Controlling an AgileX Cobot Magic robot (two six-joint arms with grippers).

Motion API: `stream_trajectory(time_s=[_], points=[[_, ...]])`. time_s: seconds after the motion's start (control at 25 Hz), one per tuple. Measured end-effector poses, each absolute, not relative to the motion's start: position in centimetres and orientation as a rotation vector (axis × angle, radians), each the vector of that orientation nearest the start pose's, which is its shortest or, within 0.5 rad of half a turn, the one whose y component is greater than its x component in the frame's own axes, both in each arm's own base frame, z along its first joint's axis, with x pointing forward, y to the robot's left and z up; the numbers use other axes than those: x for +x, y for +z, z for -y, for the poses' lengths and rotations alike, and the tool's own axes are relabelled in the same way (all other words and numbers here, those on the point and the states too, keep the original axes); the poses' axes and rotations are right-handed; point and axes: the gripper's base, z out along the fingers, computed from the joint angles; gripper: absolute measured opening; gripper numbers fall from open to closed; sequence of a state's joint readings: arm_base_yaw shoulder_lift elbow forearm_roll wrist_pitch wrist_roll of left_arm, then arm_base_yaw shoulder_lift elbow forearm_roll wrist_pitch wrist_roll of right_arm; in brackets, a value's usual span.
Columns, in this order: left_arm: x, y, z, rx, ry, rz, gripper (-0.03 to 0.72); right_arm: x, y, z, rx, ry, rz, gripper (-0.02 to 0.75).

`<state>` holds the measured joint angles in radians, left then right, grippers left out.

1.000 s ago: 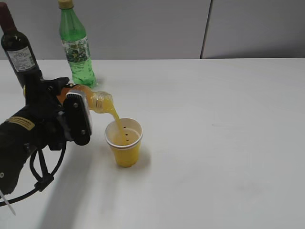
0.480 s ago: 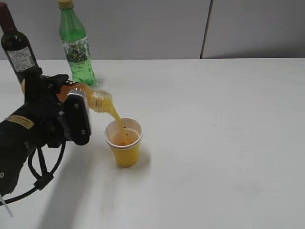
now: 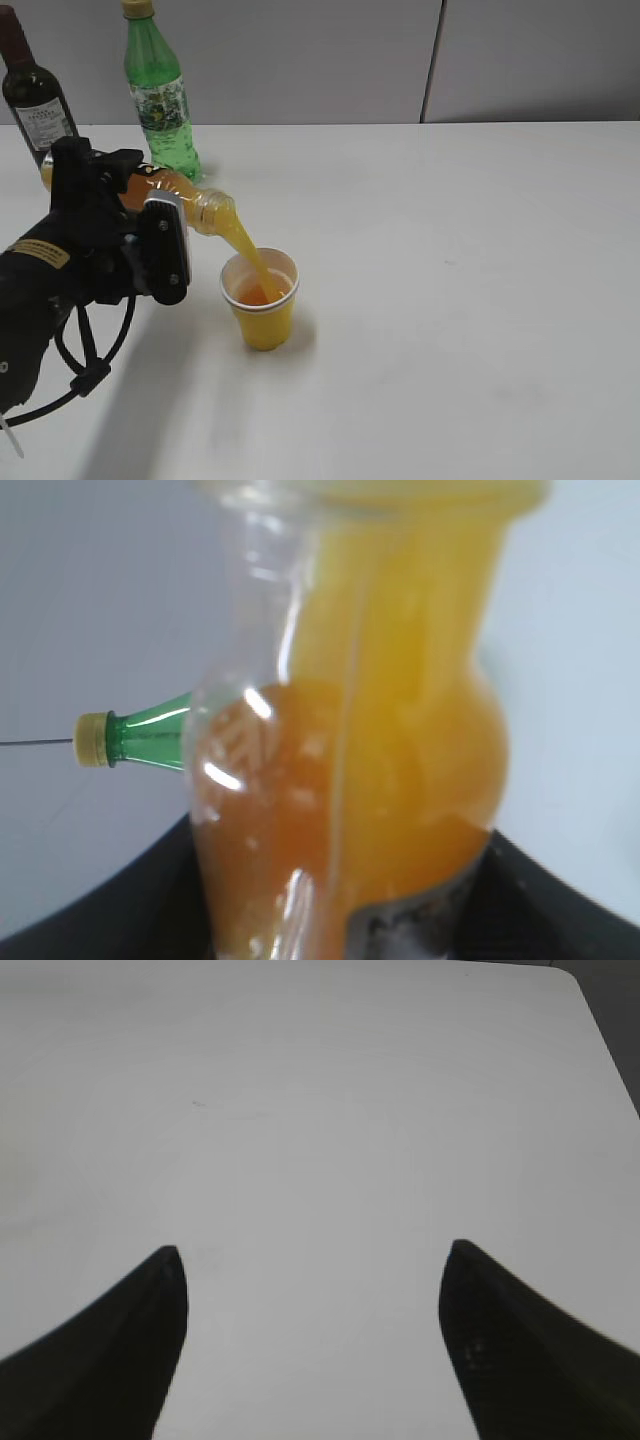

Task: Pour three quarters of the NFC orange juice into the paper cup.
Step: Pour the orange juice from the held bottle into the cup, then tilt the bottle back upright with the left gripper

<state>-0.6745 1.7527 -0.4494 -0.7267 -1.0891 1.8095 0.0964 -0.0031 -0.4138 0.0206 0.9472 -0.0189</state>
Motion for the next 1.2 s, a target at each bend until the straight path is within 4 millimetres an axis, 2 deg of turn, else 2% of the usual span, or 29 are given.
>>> stream_trajectory(time_s=[1.2], points=[[24.32,14.93,12.7,1.358,1.075,-1.319,0.479,0.84,26.2,-0.23,-0.115,0.074,-2.011,0.592]])
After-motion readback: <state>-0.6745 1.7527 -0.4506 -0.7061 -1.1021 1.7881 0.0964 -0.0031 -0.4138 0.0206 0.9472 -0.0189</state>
